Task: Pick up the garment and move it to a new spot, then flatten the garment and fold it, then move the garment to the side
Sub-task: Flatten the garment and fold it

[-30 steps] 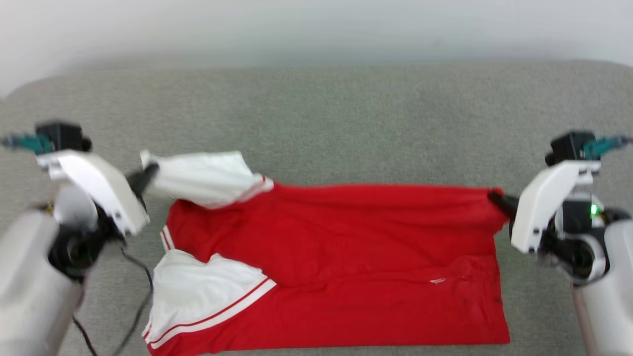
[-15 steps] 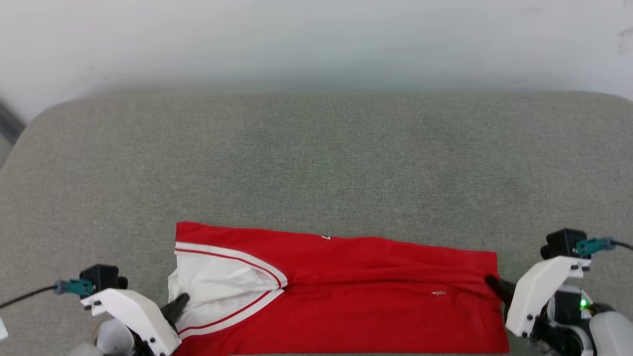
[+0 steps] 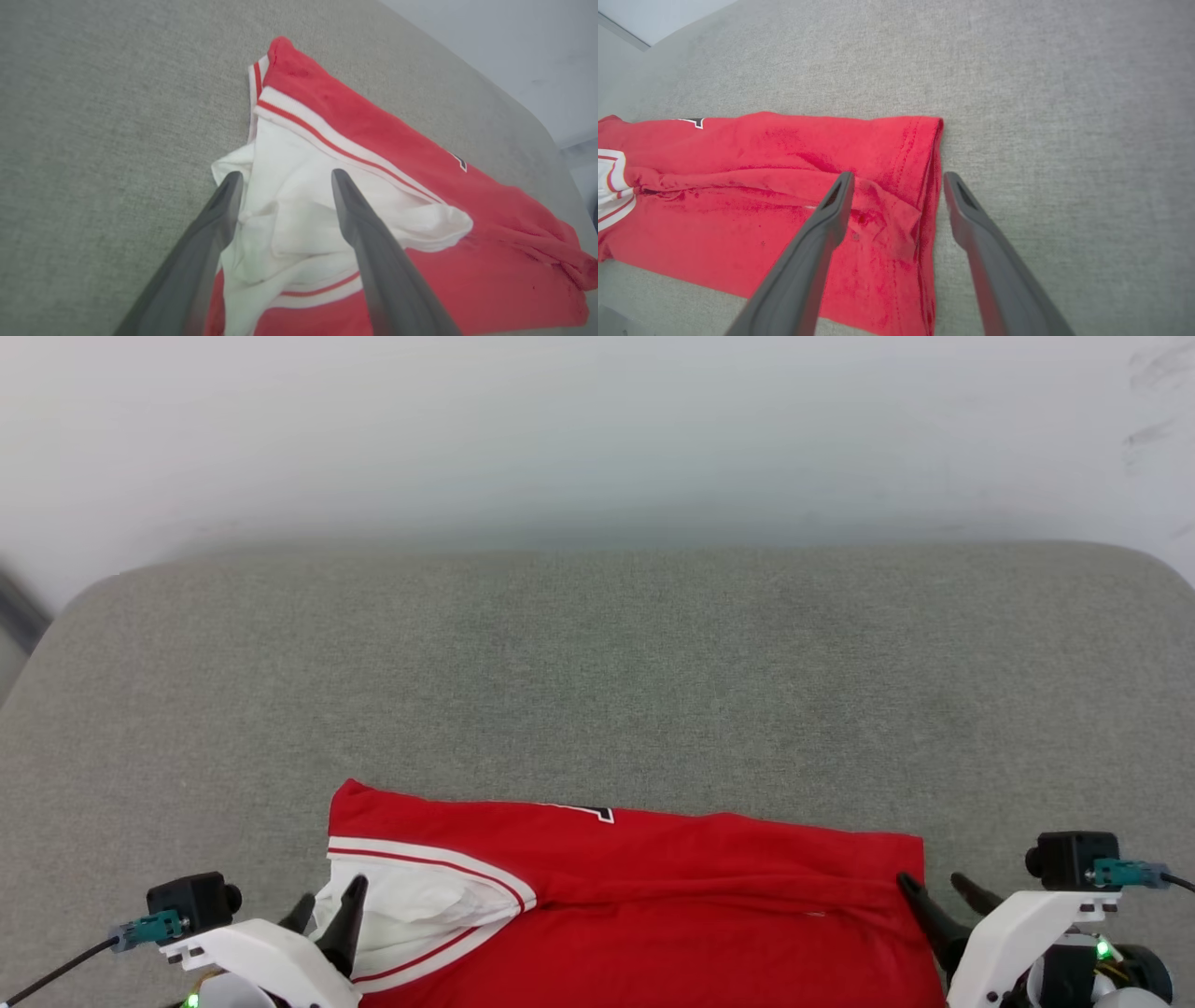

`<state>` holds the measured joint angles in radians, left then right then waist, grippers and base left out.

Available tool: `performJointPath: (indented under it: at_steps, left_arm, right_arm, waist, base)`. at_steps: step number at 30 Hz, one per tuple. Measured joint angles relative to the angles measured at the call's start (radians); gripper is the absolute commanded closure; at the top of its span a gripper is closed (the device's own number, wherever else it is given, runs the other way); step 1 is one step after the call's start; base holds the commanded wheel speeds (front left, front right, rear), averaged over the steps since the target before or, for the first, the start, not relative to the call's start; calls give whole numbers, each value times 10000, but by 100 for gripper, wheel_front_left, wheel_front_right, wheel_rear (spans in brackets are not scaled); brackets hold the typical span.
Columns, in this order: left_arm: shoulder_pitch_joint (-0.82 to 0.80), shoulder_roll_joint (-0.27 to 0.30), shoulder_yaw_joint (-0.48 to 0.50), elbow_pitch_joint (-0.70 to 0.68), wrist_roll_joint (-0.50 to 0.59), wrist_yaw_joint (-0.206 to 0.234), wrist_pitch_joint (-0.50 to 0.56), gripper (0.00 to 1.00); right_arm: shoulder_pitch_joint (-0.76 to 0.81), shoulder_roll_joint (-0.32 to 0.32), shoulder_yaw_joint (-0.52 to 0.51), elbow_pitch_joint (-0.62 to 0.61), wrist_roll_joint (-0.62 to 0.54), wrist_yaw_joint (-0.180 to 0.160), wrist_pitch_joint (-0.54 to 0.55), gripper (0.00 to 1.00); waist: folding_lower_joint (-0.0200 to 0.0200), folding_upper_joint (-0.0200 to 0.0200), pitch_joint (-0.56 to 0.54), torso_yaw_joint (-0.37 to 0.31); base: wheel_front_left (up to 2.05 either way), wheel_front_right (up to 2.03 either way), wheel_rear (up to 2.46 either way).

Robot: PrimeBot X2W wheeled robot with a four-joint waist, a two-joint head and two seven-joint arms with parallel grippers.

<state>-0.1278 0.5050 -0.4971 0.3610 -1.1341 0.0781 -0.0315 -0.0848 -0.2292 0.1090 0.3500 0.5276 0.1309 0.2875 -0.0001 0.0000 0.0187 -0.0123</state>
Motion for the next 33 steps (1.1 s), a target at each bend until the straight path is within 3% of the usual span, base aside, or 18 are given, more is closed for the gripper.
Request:
performJointPath:
  at_steps: [5,13,15,21,24,33]
  left_arm:
    - [-3,-115,35,-918,984,387,-1486,0]
    - [-8,-349,543,-2305,2685,1164,-2274,0]
    - [35,-479,825,-2951,3584,1325,-2288,0]
    - [224,-832,1358,-3758,4872,1302,-2301,0]
    - [232,-1108,1547,-4142,5616,1062,-2303,0]
    - [287,-1442,1643,-4203,6163,591,-2301,0]
  right_arm:
    - [141,-163,-476,-961,-140,0,148,0]
    - [162,-399,-1948,-1768,-326,0,2522,0]
    - [151,-376,-2414,-1988,-453,0,3639,0]
    - [122,-71,-2811,-2169,-585,0,4874,0]
    - [87,336,-2955,-2027,-748,0,5348,0]
    - [33,1018,-2984,-907,-748,0,5622,0]
  waist:
    - [0,0,-233,-70]
    - [1,0,-299,-12]
    - [0,0,-289,147]
    - [0,0,-152,553]
    - [1,0,89,935]
    - [1,0,524,1587]
  base:
    - [0,0,0]
    - [0,0,0]
    - [0,0,0]
    - [0,0,0]
    - [0,0,0]
    - [0,0,0]
